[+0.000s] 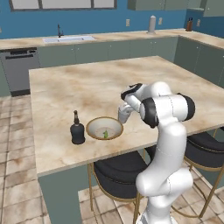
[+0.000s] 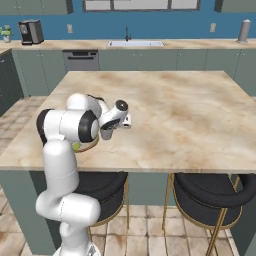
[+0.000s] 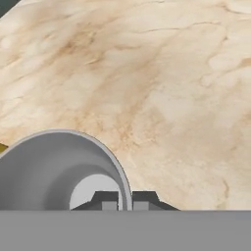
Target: There is a bowl on the dining counter. Grab a lemon wedge from the fridge and place it in the bowl. Then get the liquor bottle and glass cup from the cabinet and place them next to the bowl.
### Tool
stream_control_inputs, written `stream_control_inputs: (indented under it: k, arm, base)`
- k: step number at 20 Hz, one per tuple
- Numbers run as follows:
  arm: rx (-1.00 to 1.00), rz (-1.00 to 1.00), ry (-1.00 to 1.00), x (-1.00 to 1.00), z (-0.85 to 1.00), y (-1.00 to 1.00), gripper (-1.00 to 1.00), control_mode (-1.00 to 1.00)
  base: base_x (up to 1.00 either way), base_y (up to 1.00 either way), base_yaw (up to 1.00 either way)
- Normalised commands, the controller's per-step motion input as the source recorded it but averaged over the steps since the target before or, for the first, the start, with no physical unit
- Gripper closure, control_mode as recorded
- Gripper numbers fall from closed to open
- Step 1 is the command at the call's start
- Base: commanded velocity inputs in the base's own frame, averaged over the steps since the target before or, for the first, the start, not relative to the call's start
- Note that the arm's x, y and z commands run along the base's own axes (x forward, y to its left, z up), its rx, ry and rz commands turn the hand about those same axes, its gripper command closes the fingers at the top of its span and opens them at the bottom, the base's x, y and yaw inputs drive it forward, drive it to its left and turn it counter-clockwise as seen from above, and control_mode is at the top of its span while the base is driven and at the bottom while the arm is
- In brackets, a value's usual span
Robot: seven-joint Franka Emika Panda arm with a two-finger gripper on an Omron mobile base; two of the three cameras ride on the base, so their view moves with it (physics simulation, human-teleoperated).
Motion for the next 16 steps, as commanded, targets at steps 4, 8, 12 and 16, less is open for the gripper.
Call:
stream_control_inputs:
  k: [4, 8, 12, 16]
  arm:
    - [0.00, 0.00, 0.24, 0.15, 0.38, -0.01, 1.00, -1.00]
    - [-0.02, 0.00, 0.25, 0.00, 0.02, 0.00, 1.00, -1.00]
    - [-0.08, 0.00, 0.23, -0.01, -0.01, -0.03, 1.00, -1.00]
    - [-0.14, 0.00, 0.09, -0.10, -0.10, -0.12, 1.00, -1.00]
  base:
    - [0.00, 0.00, 0.00]
    - [0.00, 0.00, 0.00]
    - [0.00, 0.00, 0.00]
    - [0.00, 0.00, 0.00]
